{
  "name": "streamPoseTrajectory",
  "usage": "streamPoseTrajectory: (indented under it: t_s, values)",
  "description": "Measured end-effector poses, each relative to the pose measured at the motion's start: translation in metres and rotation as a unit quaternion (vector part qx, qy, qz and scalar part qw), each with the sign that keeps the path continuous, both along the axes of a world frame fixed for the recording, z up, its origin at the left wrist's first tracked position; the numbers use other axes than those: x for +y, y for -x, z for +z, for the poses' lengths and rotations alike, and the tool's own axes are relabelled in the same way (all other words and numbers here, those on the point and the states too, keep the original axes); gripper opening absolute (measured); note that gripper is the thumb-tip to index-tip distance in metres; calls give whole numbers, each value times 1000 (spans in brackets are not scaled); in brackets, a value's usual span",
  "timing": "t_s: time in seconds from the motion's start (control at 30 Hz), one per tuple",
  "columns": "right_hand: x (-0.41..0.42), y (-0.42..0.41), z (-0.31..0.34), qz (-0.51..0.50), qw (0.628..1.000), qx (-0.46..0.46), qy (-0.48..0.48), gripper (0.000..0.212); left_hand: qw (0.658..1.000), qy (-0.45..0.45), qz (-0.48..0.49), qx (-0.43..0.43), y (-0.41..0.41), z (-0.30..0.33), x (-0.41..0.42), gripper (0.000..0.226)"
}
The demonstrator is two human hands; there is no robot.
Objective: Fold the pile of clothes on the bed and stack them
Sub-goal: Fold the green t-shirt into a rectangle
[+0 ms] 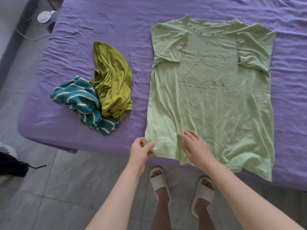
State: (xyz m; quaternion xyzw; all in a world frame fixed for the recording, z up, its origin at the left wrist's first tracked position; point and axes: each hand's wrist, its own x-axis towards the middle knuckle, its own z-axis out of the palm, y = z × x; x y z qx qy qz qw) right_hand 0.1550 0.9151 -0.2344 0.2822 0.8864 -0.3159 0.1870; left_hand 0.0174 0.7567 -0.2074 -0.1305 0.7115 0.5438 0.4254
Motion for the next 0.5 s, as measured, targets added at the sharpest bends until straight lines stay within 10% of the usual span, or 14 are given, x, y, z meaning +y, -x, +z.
streamPoseTrajectory:
  t_s: [0.27, 0.5]
  values:
    - [-7, 4, -2, -25, 995, -93, -30, 52, 931, 221, -185, 223, 31, -4, -50, 28]
    - [-18, -12, -3, 31, 986, -142, -85, 53, 845, 410, -273, 206, 30, -24, -44, 28]
